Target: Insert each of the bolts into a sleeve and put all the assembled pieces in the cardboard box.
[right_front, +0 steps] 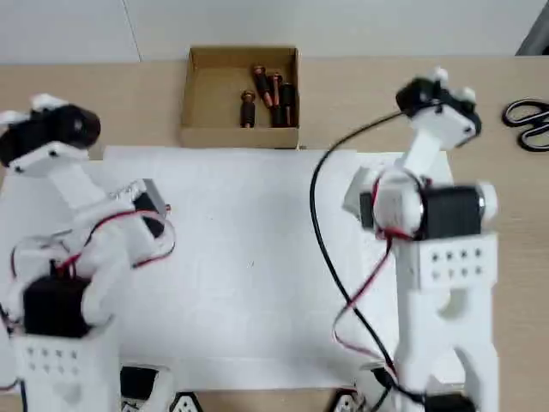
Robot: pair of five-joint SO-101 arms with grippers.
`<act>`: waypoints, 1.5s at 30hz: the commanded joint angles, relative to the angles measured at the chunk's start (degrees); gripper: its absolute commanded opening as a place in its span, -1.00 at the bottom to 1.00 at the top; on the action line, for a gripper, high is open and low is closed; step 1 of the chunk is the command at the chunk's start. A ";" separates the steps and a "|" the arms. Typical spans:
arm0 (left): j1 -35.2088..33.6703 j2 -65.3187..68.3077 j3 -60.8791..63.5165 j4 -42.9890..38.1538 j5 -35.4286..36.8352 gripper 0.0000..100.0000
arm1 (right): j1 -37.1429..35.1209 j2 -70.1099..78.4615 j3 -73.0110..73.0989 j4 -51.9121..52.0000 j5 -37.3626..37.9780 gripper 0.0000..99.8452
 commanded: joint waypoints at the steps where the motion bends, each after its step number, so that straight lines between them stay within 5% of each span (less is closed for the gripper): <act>1: -1.05 3.60 -2.59 0.44 3.78 -0.99 | 0.57 -5.85 5.01 0.31 0.53 -1.00; 11: -15.47 21.71 1.63 3.69 4.92 -0.99 | 3.74 -14.55 17.67 0.22 -0.97 -1.00; 16: -20.22 32.70 1.27 3.87 17.85 -0.99 | 6.46 -19.56 17.76 0.22 -0.70 -1.00; 32: -16.97 43.87 1.63 -12.13 30.86 -0.99 | 12.53 -24.48 21.45 0.48 6.95 -1.00; 45: -15.91 47.03 1.63 -16.35 31.30 -0.98 | 13.41 -24.04 26.81 0.31 9.93 -1.00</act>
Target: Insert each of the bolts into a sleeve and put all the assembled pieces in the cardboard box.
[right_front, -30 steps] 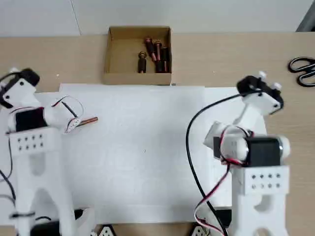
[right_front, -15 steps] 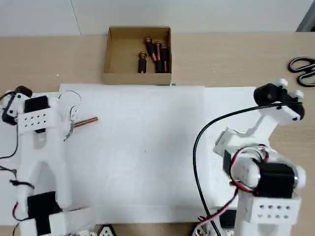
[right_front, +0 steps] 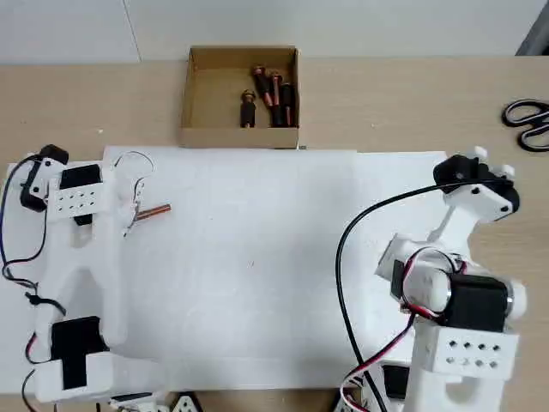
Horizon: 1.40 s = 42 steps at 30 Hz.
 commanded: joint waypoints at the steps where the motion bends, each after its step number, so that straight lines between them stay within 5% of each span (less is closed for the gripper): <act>1: 0.00 -0.26 -0.22 -2.55 0.35 -0.98 | 0.57 0.22 0.62 0.22 0.70 -1.00; 16: 0.35 -0.26 4.26 -4.04 3.52 -0.73 | 0.48 0.22 1.14 0.22 0.70 -0.99; 27: 0.00 -0.26 14.37 -22.68 3.60 -0.73 | 0.40 0.22 1.05 0.22 0.70 -0.99; 42: 0.00 7.56 12.53 -28.57 3.60 -0.73 | 0.48 0.22 1.05 0.22 0.70 -0.99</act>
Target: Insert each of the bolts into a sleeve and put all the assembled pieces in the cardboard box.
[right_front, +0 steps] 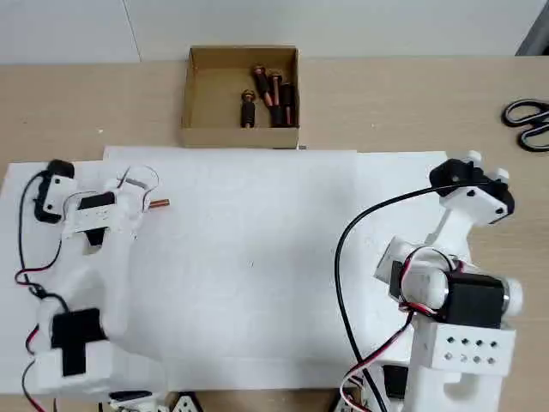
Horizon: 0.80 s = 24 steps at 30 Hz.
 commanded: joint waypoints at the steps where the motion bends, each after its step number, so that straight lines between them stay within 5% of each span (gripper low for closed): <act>1: -0.18 4.75 -3.12 -0.70 0.18 -0.73 | 0.40 0.22 -0.35 0.22 0.53 -0.99; 11: -1.67 12.84 -14.81 8.97 0.18 -0.74 | 0.40 0.22 -0.35 0.22 0.53 -0.99; 16: -1.49 12.92 -16.57 12.66 0.18 -1.00 | 0.40 0.22 -0.35 0.13 0.44 -0.99; 24: -1.41 12.75 -18.07 15.03 0.09 -0.99 | 0.40 0.22 -0.35 0.13 0.44 -0.99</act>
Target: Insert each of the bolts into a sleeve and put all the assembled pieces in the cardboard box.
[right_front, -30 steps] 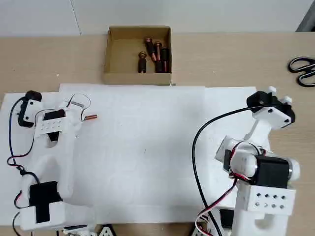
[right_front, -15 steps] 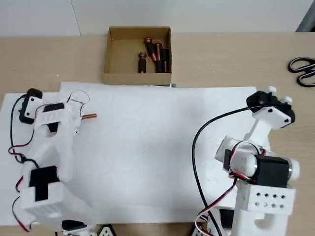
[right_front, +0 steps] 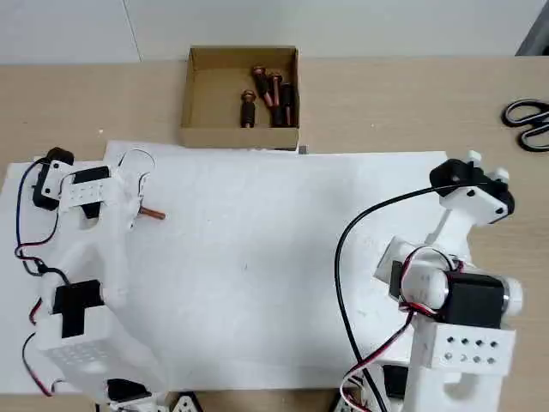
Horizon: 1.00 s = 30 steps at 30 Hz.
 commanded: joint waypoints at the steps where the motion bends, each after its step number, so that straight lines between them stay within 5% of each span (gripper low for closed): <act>1: -0.70 1.23 -2.51 3.78 -0.09 -0.99 | 0.40 0.22 -0.35 0.13 0.44 -0.99; 5: -0.53 1.23 -11.12 15.56 -0.53 -0.99 | 0.40 0.22 -0.35 0.13 0.35 -0.99; 15: 2.99 1.23 -22.46 38.42 -17.05 -0.99 | 0.40 0.22 -0.35 0.13 0.18 -0.99; 25: 2.11 1.67 -27.03 43.87 -51.96 -0.99 | 0.40 -0.31 -0.35 0.13 0.09 -0.99; 30: 3.16 1.85 -27.91 43.87 -79.30 -0.99 | 0.40 -0.31 -0.53 0.13 -1.49 -0.99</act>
